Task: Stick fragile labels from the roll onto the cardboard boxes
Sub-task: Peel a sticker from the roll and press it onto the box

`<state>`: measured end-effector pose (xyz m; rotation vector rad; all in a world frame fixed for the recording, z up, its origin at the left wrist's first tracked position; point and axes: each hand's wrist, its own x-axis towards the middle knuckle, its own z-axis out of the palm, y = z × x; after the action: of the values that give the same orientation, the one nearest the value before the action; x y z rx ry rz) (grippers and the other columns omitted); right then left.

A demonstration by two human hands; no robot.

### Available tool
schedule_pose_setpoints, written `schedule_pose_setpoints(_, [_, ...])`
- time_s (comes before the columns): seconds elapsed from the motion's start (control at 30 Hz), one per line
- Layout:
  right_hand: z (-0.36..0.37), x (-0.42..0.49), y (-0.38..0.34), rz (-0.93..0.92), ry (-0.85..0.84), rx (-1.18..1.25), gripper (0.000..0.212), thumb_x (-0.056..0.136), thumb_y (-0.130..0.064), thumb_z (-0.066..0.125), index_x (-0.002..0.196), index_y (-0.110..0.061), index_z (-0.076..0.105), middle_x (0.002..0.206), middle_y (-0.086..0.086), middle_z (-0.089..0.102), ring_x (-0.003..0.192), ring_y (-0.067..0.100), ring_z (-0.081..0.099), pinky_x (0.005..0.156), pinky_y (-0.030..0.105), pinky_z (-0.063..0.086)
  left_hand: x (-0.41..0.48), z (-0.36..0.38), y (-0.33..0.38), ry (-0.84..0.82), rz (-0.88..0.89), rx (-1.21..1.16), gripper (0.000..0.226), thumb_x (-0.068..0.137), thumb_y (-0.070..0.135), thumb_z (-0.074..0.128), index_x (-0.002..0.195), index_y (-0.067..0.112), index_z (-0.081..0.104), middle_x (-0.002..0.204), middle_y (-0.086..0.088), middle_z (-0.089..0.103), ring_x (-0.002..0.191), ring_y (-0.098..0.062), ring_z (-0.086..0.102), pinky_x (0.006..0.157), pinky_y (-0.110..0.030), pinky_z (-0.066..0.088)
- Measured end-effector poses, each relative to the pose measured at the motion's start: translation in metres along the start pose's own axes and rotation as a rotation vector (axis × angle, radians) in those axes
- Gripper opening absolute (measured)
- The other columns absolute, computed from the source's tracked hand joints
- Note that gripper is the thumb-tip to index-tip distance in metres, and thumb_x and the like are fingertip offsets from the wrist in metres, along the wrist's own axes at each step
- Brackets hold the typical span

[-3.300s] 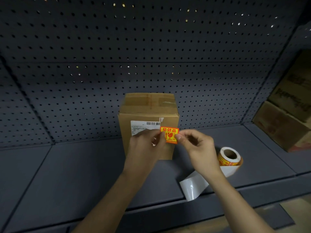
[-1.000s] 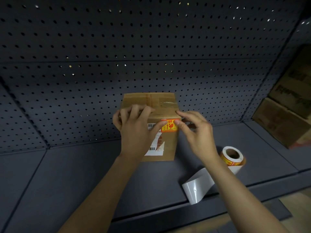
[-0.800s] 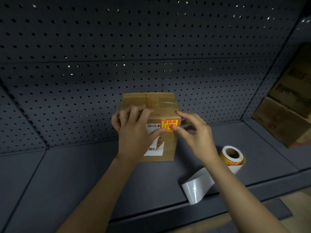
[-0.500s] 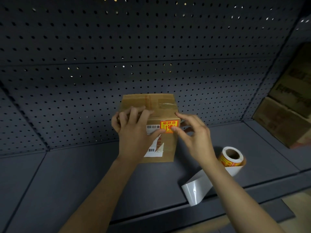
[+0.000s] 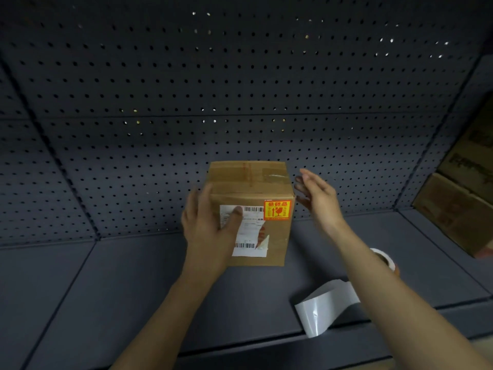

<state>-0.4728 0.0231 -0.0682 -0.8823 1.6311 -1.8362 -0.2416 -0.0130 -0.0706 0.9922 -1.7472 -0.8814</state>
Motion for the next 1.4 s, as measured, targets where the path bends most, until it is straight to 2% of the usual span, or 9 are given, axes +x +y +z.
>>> schedule_pose_setpoints(0.23, [0.021,0.036,-0.004,0.113,-0.188,0.000,0.048,0.099,-0.031,0.056,0.145,-0.020,0.047,0.137,0.008,0.059,0.127,0.025,0.057,0.114,0.044,0.040,-0.016,0.017,-0.006,-0.095,-0.010,-0.090,0.086,0.091,0.051,0.055,0.156,0.036,0.001,0.163,0.012,0.000,0.152,-0.016,-0.001,0.120,-0.051,0.024])
schedule_pose_setpoints(0.37, [0.022,0.023,-0.008,0.049,-0.169,-0.072,0.030,0.101,-0.027,0.052,0.129,-0.016,0.059,0.112,0.002,0.067,0.111,0.023,0.062,0.104,0.040,0.046,-0.007,0.017,-0.012,-0.106,-0.050,-0.176,0.088,0.082,0.073,0.047,0.153,0.039,0.006,0.162,0.011,0.002,0.153,-0.020,0.004,0.114,-0.054,0.032])
schedule_pose_setpoints(0.5, [0.004,-0.013,-0.005,-0.038,-0.102,-0.169,0.026,0.101,-0.028,0.054,0.121,-0.017,0.064,0.114,0.000,0.069,0.110,0.016,0.063,0.102,0.035,0.047,0.005,0.003,-0.012,-0.120,-0.090,-0.246,0.084,0.086,0.070,0.049,0.155,0.042,0.009,0.164,0.016,-0.007,0.150,-0.004,-0.012,0.119,-0.038,0.012])
schedule_pose_setpoints(0.6, [-0.003,-0.049,-0.009,-0.123,-0.103,-0.152,0.020,0.097,-0.013,0.059,0.115,-0.007,0.066,0.100,0.002,0.070,0.092,0.003,0.065,0.089,0.021,0.052,0.024,-0.007,-0.015,-0.161,-0.176,-0.333,0.085,0.080,0.073,0.061,0.151,0.045,0.025,0.163,0.006,0.022,0.150,-0.015,0.019,0.119,-0.044,0.024])
schedule_pose_setpoints(0.7, [0.000,-0.080,-0.007,-0.206,-0.110,-0.137,0.013,0.093,-0.006,0.064,0.106,-0.006,0.066,0.095,0.003,0.072,0.087,0.005,0.068,0.080,0.017,0.053,0.039,-0.008,-0.013,-0.206,-0.179,-0.444,0.037,0.096,0.032,0.060,0.132,0.037,0.052,0.124,0.012,0.065,0.116,-0.007,0.061,0.098,-0.033,0.050])
schedule_pose_setpoints(0.97, [0.005,-0.099,-0.004,-0.247,-0.072,-0.167,0.011,0.091,-0.015,0.069,0.102,-0.018,0.067,0.096,-0.003,0.074,0.092,0.011,0.070,0.082,0.022,0.055,0.040,-0.004,-0.002,-0.239,-0.206,-0.502,0.041,0.100,0.014,0.046,0.140,0.018,0.045,0.116,-0.003,0.063,0.103,-0.020,0.060,0.078,-0.030,0.053])
schedule_pose_setpoints(1.1, [-0.003,-0.083,-0.010,-0.207,-0.042,-0.101,0.014,0.094,-0.024,0.064,0.105,-0.019,0.070,0.100,-0.001,0.074,0.099,0.013,0.069,0.087,0.024,0.054,0.017,-0.010,0.010,-0.082,-0.227,-0.501,0.061,0.101,0.022,0.049,0.155,0.033,0.022,0.146,0.017,0.039,0.114,0.009,0.047,0.075,-0.009,0.042])
schedule_pose_setpoints(1.2, [-0.002,-0.054,-0.013,-0.105,-0.039,-0.012,0.024,0.103,-0.021,0.049,0.111,-0.013,0.070,0.114,0.007,0.072,0.110,0.021,0.068,0.100,0.037,0.052,-0.013,-0.012,0.023,-0.075,-0.126,-0.476,0.042,0.101,0.014,0.047,0.124,0.049,0.044,0.108,0.038,0.057,0.088,0.030,0.052,0.066,0.001,0.045])
schedule_pose_setpoints(1.4, [0.029,0.009,-0.019,0.058,-0.215,-0.018,0.029,0.101,-0.015,0.052,0.127,-0.014,0.065,0.129,0.008,0.066,0.121,0.019,0.062,0.111,0.041,0.044,-0.030,-0.005,0.024,-0.106,-0.020,-0.407,0.033,0.097,0.022,0.059,0.125,0.039,0.056,0.117,0.016,0.068,0.109,-0.004,0.064,0.090,-0.030,0.053])
